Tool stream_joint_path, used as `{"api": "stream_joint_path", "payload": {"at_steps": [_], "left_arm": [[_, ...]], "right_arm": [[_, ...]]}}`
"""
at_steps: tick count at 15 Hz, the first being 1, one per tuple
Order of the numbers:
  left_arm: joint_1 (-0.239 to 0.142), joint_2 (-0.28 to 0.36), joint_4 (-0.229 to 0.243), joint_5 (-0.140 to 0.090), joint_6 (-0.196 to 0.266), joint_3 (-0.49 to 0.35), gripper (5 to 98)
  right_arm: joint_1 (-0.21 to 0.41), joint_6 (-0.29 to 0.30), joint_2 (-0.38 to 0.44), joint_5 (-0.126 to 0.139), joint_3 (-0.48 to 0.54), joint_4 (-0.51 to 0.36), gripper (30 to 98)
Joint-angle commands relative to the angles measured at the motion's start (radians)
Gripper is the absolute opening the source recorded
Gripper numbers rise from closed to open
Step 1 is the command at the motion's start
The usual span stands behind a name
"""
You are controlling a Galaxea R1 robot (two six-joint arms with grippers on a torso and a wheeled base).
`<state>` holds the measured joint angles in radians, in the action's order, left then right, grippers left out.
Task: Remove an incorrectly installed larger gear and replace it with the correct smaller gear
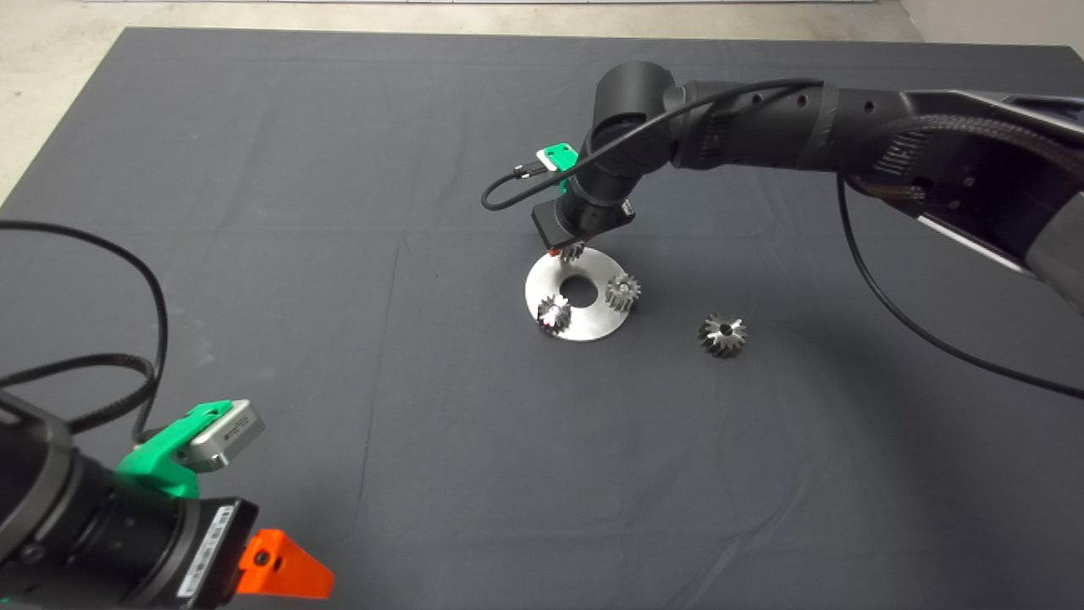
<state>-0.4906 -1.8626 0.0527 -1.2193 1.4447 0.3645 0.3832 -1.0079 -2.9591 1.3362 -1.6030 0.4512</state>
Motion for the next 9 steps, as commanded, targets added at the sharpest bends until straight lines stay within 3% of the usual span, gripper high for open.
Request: {"api": "stream_joint_path", "payload": {"at_steps": [1,9], "left_arm": [[0.001,0.001,-0.001,0.003,0.001,-0.012,98.4],[0.001,0.001,-0.001,0.003,0.002,-0.012,98.4]], "right_arm": [[0.02,-0.006,-0.012,-0.008,0.002,0.009,40.3],[0.013,-0.006,-0.018,-0.008,0.0,0.038,40.1]]}}
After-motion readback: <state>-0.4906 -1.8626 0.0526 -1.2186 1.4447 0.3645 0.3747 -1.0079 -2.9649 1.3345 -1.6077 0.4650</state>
